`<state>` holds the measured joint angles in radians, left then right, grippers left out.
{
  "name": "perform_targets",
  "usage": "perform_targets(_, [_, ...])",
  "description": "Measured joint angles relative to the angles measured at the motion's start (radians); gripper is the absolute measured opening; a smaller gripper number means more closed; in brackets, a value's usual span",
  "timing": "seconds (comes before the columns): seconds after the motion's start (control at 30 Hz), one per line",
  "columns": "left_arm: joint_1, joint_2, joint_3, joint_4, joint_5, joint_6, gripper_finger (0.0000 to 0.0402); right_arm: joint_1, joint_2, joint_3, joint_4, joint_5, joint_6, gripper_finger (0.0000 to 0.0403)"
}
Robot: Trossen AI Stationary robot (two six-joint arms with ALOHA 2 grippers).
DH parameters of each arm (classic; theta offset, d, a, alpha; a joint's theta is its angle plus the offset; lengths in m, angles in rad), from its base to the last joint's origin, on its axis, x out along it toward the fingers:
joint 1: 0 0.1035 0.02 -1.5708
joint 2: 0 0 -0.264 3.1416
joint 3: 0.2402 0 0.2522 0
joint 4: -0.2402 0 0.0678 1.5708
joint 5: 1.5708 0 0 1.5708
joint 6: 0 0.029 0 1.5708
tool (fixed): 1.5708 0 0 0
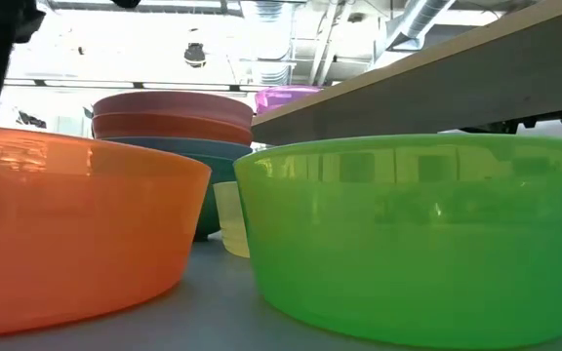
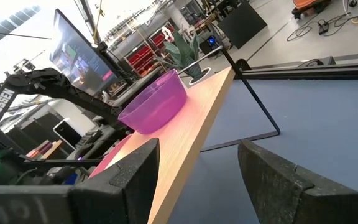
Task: Place and stack bowls onto a shelf
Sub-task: Stack the orange bowl on top of the purple bowl on the shelf
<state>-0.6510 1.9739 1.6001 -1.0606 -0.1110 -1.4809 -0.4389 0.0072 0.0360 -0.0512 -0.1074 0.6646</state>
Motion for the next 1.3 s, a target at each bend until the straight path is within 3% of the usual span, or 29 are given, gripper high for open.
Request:
perform_targets(0.3, [0.009,0.007,-0.024,0.06,-0.061,-0.102,0.0151,0.0,0.0,0.0,0.0,0.0,0.0,0.0245])
perform_targets(0.63, [0.013,0.008,-0.169,0.2,-0.009,-0.13,0.0148,0.0,0.0,0.0,0.0,0.0,0.001,0.0245])
perform_targets(0.77, [0.019,0.009,-0.174,0.199,-0.006,-0.119,0.0109,0.0,0.0,0.0,0.0,0.0,0.001,0.0245])
perform_targets(0.93, [0.025,0.009,-0.174,0.205,0.033,-0.113,0.0015,0.0,0.0,0.0,0.0,0.0,0.0,0.0245])
perform_targets(1.13, [0.037,0.009,-0.127,0.202,0.073,-0.113,0.0001,0.0,0.0,0.0,0.0,0.0,-0.003,0.0245])
perform_targets(1.3, [0.07,0.009,0.005,0.1,0.094,-0.083,0.0,0.0,0.0,0.0,0.0,0.001,-0.002,0.0245])
